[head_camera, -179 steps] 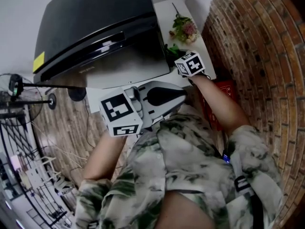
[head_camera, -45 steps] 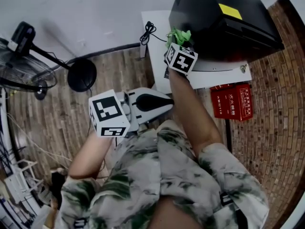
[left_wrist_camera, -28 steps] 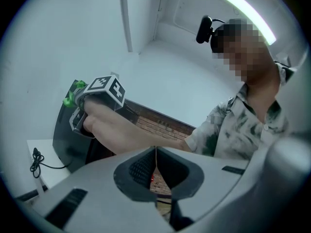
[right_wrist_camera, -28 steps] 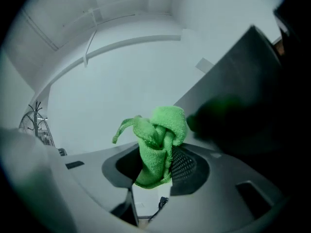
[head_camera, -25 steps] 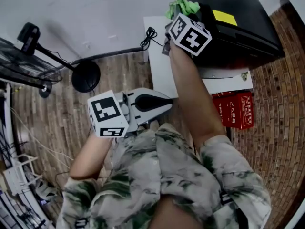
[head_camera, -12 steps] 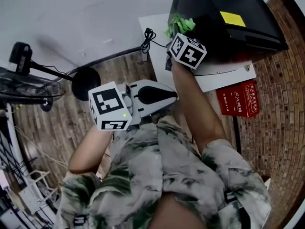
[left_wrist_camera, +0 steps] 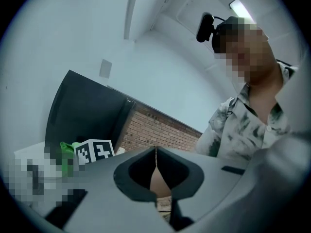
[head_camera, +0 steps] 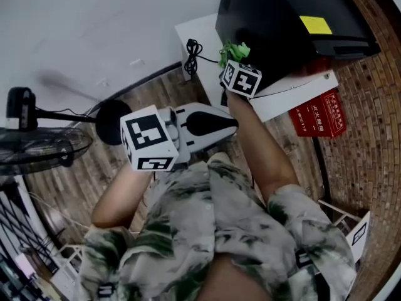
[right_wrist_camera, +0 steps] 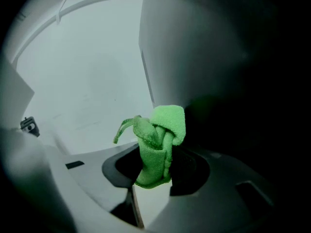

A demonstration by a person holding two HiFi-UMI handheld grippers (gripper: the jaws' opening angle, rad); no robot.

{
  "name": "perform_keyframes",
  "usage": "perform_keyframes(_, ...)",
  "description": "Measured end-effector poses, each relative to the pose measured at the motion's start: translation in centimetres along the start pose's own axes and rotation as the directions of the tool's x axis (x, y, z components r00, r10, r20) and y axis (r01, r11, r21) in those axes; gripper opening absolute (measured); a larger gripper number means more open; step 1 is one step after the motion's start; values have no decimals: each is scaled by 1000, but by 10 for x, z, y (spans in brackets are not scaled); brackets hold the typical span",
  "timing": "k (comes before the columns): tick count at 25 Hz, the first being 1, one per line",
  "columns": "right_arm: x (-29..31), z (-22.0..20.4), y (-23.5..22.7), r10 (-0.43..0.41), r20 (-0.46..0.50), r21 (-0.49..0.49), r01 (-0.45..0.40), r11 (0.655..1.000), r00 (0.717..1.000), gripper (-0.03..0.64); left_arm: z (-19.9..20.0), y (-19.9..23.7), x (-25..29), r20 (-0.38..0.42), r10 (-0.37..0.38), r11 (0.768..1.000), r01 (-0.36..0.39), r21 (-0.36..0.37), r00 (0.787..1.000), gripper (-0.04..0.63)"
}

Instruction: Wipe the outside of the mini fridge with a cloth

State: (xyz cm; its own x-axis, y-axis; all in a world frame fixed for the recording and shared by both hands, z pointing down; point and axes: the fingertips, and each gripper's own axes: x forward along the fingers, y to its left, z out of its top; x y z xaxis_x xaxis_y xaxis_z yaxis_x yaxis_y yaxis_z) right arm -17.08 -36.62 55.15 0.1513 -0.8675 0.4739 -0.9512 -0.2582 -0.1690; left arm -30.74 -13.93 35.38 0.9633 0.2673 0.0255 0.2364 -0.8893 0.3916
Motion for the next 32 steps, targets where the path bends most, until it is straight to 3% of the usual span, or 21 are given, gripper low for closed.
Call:
perform_keyframes(6, -1, 11, 16, 25, 5, -47, -25, 999, 1000, 153, 4, 11, -10, -4, -54, 999, 54, -7, 999, 28)
perform_keyframes(11, -19, 90, 44, 78, 139, -87, -67, 994, 987, 153, 9, 17, -14, -10, -89, 996, 89, -5, 996, 28)
perform_keyframes(16, -43, 177, 69, 125, 280, -99, -101, 990, 952, 153, 13, 15, -14, -21, -122, 993, 122, -2, 992, 28)
perform_keyframes(21, -44, 228, 75, 113, 359, -81, -90, 993, 927, 153, 14, 16, -18, -22, -137, 991, 137, 0, 990, 28)
perform_keyframes(26, -32, 221, 68, 89, 341, -66, -71, 995, 936, 153, 12, 17, -23, -17, -135, 991, 135, -1, 991, 28)
perform_keyframes(32, -3, 171, 53, 50, 256, -47, -40, 998, 965, 153, 8, 20, -28, -17, -123, 992, 123, -14, 992, 28)
